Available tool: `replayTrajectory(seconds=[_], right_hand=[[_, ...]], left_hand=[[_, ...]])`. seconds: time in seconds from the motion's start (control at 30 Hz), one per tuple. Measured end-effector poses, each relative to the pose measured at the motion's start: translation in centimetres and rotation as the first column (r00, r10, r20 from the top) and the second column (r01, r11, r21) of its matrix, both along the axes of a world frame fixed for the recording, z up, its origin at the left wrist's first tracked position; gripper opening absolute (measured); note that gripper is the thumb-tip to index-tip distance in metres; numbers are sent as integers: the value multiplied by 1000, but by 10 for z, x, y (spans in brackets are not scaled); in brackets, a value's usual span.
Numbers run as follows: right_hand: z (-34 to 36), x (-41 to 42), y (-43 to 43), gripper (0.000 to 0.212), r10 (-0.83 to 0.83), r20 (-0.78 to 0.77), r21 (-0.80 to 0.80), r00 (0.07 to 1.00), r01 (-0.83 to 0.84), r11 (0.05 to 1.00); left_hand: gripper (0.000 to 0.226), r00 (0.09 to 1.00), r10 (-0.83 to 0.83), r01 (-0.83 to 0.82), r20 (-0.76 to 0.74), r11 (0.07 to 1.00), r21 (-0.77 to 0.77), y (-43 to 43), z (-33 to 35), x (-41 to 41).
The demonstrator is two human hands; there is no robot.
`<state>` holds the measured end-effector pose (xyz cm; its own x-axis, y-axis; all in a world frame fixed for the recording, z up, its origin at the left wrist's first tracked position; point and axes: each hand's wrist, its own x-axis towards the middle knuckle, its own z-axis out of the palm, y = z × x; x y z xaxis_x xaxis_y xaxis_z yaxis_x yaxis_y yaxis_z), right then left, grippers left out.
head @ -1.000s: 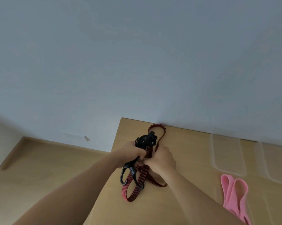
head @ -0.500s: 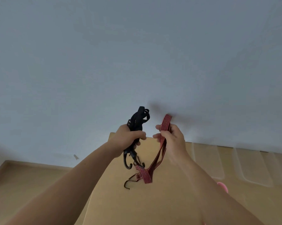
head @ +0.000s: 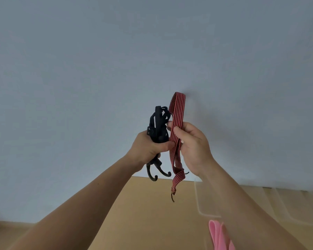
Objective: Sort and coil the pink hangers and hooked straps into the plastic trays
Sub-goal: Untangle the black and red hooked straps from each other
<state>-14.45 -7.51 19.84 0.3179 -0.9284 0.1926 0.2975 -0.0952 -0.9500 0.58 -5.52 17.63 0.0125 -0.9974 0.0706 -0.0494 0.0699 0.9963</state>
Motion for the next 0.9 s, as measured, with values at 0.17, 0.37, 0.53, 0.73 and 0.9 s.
replayTrajectory(seconds=[0.17,0.37,0.53,0.73,0.9], right_hand=[[9,-20,4,16,8,-81,-111,997,-17,994],[-4,-39,4,17,-114,-173,-129,978,92,987],[-19,-47,2,26,-137,-247,-162,959,99,982],[-33,-40,1,20,-151,-344,-176,927,94,980],[-54,-26,6,15,1,-631,-94,776,-78,993]], left_hand=[[17,996,32,-27,79,998,-57,4,12,-18],[14,984,30,-23,173,999,-45,6,22,-16],[17,987,11,-9,162,1000,-10,9,31,-11],[35,887,152,-88,436,983,-163,13,32,-18],[27,963,211,-187,165,971,-148,17,39,-26]])
